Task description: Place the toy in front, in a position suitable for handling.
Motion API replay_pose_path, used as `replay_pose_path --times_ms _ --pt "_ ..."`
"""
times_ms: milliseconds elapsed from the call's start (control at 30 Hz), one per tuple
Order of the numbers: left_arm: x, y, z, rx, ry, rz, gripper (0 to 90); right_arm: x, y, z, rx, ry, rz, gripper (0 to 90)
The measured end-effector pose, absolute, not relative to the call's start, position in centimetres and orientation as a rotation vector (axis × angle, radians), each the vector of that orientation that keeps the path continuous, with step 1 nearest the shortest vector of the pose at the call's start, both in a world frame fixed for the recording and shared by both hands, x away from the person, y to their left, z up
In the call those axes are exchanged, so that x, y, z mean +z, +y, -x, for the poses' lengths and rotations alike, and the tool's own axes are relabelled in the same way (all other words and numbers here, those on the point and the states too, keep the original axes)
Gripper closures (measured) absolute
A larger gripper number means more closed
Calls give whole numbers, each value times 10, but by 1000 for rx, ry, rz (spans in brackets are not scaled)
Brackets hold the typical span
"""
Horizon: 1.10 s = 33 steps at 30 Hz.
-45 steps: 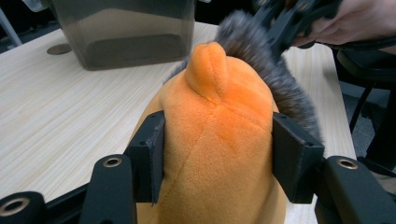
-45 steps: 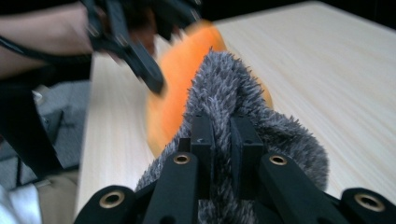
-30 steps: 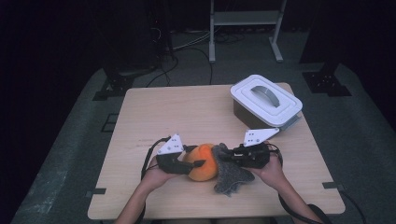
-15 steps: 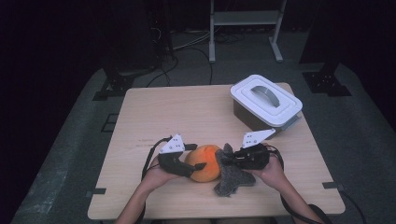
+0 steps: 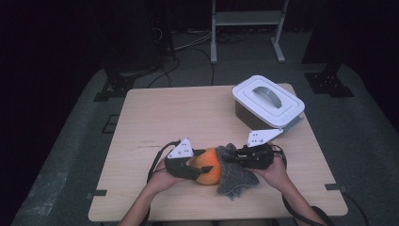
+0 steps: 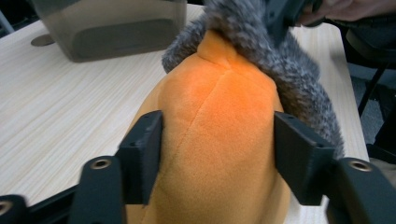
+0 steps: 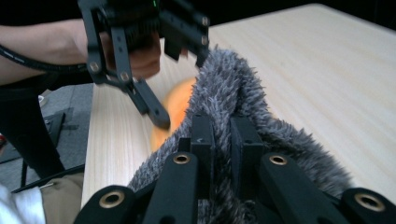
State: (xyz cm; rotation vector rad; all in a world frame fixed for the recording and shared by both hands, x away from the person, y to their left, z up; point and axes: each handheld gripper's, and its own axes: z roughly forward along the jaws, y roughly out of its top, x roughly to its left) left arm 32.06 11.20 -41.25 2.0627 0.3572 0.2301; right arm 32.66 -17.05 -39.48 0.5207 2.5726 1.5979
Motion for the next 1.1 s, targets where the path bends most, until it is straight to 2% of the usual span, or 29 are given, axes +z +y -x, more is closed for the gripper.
replay_pose_path --times_ms 167,233,400,633,733,833,1000,1100 --pt "-418 116 -326 203 387 -2045 246 -403 -175 -332 1586 2629 -553 806" --pt "-419 118 -327 181 390 -2038 270 -407 -177 -333 1566 2645 -563 806" --pt "-417 115 -323 211 381 -2049 398 -406 -182 -332 1555 2662 -593 805" --pt "-415 101 -318 220 328 -2075 392 -368 -178 -321 1550 2553 -479 806" --pt "-415 98 -317 221 320 -2068 364 -361 -169 -324 1537 2556 -453 806" --pt "-417 100 -319 210 319 -2061 319 -371 -162 -328 1472 2619 -448 806" --pt "-416 102 -325 203 361 -2066 192 -387 -173 -332 1511 2637 -510 806" --pt "-420 104 -329 167 386 -2057 179 -391 -180 -333 1528 2639 -530 807"
